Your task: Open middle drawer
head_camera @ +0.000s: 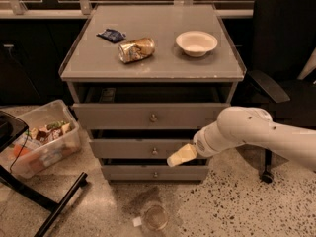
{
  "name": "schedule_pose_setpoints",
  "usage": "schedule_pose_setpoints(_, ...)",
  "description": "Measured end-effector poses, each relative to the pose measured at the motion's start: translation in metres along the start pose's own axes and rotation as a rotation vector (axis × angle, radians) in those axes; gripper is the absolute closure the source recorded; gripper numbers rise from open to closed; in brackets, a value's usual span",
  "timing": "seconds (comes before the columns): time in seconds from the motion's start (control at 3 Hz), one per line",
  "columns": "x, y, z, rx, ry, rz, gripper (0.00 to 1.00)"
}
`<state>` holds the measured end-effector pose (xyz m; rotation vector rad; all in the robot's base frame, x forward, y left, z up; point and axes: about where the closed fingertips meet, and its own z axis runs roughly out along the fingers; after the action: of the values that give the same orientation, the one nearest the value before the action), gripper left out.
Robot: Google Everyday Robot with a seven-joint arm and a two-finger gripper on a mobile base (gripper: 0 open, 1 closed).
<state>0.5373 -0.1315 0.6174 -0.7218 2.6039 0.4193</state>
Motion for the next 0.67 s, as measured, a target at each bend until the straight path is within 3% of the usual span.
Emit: schedule_pose_setpoints(0.67,-0.004,-0.042,0.093,-0.028,-0.04,0.143,0.42)
